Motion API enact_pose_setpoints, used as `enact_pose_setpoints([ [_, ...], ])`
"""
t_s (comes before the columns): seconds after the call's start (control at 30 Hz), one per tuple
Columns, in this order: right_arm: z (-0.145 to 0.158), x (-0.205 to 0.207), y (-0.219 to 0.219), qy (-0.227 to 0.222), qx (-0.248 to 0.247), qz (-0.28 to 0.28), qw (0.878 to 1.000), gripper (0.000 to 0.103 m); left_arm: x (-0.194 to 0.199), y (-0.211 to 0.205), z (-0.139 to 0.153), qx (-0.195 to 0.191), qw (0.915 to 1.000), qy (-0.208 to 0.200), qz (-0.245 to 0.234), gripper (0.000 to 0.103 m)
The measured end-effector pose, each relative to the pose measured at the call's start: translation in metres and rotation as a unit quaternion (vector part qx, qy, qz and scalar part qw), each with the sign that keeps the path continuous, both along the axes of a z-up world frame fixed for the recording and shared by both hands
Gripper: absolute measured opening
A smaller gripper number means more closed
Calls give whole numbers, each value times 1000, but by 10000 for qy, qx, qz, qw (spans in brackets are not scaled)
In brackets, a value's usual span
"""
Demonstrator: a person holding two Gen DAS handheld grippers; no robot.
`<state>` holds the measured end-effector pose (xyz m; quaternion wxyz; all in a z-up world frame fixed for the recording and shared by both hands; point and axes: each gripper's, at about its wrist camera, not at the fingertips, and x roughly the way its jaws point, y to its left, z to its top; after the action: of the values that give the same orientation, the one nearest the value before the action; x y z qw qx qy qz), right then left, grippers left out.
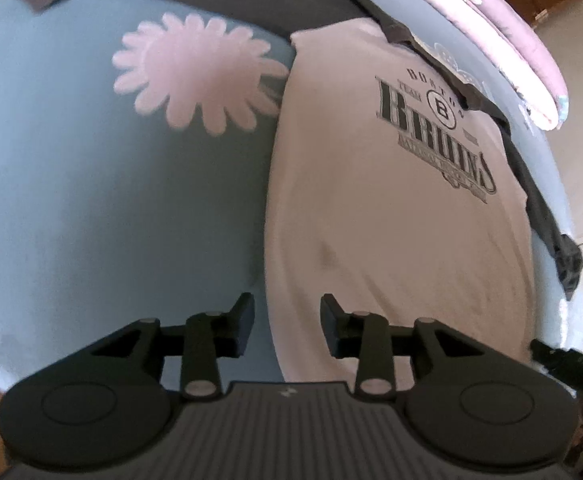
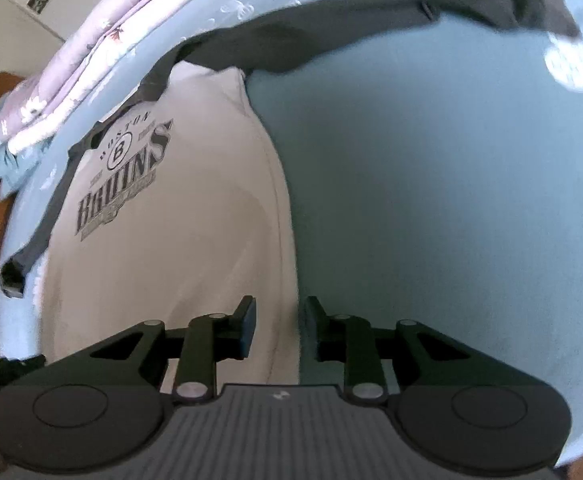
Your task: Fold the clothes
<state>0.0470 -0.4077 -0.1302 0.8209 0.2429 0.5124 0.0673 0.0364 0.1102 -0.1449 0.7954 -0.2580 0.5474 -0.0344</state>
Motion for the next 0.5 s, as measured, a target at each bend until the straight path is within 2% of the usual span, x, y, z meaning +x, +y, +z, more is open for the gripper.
enact_pose_setpoints([
  [0.2, -10, -17, 10, -46, 132, -83, 9999, 30, -12, -10, -9, -128, 9998, 125, 73, 38],
  [0.23, -10, -18, 9, -44, 171, -126, 9998, 28, -13, -12, -10, -137, 9998, 105, 94, 39],
  [0.27, -10, -18, 8, -41, 194, -157, 9997, 17, -14, -13, -10, -159, 9998, 100, 92, 39],
  [0.3, -11, -19, 8, -40, 190, -166, 9997, 8, -15, -16, -10, -174, 9998, 91, 36, 35],
  [0.33, -11, -19, 8, -51, 151, -159, 9997, 8, -15, -18, -10, -184, 9998, 82, -21, 18],
  [0.37, -11, -20, 10, -73, 69, -154, 9998, 6, -16, -22, -10, -35, 9999, 81, -104, 1],
  [0.43, -9, -20, 13, -84, -212, -149, 9996, 5, -18, -30, -7, 501, 9983, 139, -273, 1],
  [0.5, -6, -21, 13, -105, -469, -173, 9987, 5, -22, -30, -5, 644, 9975, 122, -258, 1],
])
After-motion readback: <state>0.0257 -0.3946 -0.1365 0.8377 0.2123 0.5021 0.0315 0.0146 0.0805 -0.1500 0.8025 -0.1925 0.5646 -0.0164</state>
